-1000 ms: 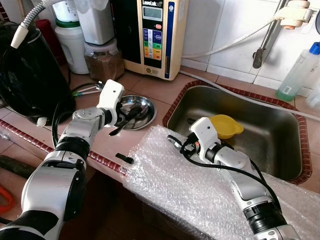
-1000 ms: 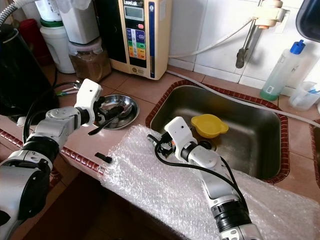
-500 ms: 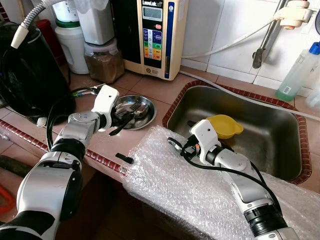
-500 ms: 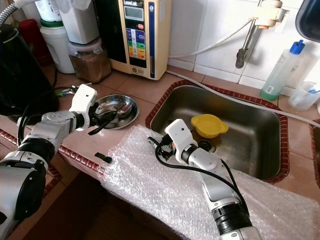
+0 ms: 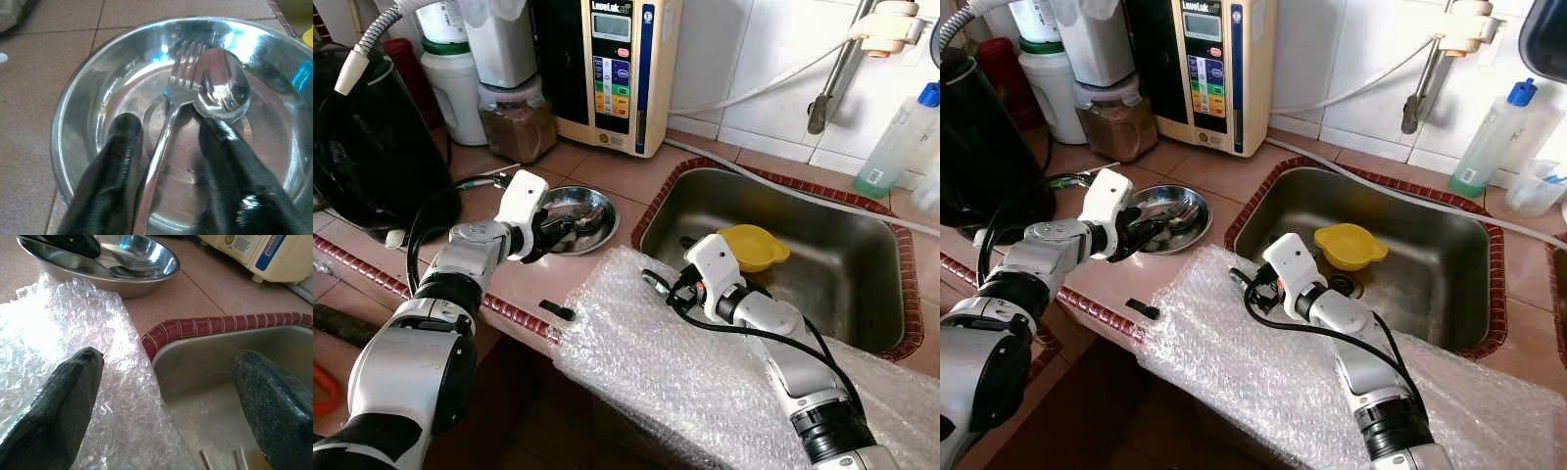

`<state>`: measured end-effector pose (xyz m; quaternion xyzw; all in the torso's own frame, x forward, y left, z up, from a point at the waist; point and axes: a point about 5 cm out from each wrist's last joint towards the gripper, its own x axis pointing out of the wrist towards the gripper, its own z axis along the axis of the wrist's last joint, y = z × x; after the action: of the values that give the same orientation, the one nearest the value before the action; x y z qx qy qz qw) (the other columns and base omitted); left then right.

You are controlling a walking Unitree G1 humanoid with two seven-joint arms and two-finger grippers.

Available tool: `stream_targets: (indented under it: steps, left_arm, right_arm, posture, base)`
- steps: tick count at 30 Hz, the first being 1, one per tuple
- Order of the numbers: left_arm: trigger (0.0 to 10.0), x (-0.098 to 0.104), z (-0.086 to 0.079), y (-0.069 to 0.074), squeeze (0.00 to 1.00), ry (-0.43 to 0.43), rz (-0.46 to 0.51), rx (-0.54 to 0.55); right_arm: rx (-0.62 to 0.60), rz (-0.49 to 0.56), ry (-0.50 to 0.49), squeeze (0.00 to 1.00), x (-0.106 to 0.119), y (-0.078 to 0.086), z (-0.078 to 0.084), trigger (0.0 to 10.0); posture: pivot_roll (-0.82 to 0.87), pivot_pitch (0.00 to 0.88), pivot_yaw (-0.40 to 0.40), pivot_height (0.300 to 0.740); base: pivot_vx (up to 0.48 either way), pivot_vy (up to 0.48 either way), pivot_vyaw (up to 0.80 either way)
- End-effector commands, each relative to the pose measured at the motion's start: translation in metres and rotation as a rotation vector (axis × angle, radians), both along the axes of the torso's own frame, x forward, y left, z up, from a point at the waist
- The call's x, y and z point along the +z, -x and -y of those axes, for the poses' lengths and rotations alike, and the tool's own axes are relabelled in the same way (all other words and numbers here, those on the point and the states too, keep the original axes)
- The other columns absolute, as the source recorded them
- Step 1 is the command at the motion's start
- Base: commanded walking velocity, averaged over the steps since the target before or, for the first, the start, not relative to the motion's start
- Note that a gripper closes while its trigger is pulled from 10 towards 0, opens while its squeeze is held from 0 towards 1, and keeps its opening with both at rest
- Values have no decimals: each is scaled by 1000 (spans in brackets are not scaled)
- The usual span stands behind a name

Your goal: Kitchen organization

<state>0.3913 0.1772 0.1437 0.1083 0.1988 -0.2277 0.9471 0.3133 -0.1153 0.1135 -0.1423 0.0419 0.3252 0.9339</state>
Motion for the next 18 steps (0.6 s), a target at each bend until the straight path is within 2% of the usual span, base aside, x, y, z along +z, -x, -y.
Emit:
stream_targets:
  steps: [1, 18]
  left_arm:
    - [0, -7, 0, 3, 0, -7, -38, -1]
    - [0, -3, 0, 1, 0, -9, -15, 13]
  right_arm:
    - [13, 4, 9, 0, 2, 0, 0, 10000]
    - [13, 9, 9, 0, 4, -3, -2, 10000]
  posture:
    - [49, 0, 42, 740]
    - [54, 0, 40, 740]
  base:
    - [0, 0, 0]
    - [0, 0, 0]
